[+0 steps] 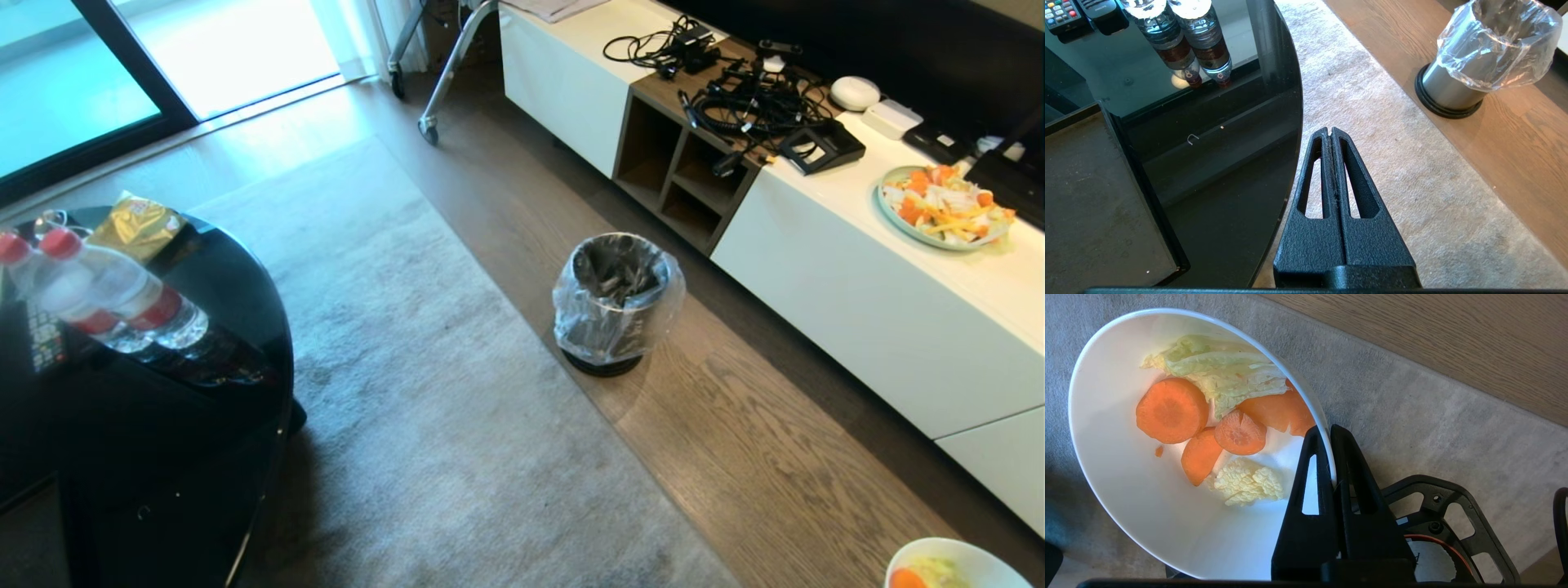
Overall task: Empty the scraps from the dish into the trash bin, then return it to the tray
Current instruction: Move the bowl over the trash can
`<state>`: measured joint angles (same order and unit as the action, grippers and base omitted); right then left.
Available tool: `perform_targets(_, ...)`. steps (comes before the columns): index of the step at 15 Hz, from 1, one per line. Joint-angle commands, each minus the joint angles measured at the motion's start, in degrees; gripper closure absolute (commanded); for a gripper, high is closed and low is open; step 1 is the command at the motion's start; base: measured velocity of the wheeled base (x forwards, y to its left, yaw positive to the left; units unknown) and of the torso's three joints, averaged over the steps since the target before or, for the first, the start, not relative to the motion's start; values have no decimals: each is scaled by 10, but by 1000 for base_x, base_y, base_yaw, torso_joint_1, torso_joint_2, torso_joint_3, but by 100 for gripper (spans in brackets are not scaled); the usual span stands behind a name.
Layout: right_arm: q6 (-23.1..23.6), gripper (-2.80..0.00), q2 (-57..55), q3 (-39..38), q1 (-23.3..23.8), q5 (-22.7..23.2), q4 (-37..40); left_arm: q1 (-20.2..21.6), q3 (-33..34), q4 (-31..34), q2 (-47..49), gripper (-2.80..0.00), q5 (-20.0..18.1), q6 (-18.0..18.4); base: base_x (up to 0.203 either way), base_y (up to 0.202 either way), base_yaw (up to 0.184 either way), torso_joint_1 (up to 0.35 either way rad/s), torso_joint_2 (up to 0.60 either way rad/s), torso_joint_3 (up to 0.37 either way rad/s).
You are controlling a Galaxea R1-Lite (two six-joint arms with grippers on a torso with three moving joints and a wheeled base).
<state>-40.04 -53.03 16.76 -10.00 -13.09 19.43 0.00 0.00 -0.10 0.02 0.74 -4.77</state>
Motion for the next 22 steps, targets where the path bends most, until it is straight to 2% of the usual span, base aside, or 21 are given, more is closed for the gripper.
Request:
perform_targets(1, -2, 0, 0, -6, 0, -1, -2, 0, 0, 0, 0, 0, 0, -1, 0, 0, 0, 0, 0, 0)
perform_targets(11, -2, 0, 1, -5, -5, -4, -1, 0, 0, 0, 0, 0, 1, 0, 0, 0, 0, 0, 0, 0)
perform_targets(22, -2, 0, 0, -6, -4, -4, -1, 0, 0, 0, 0, 0, 1, 1, 0, -174, 2, 4, 0, 2)
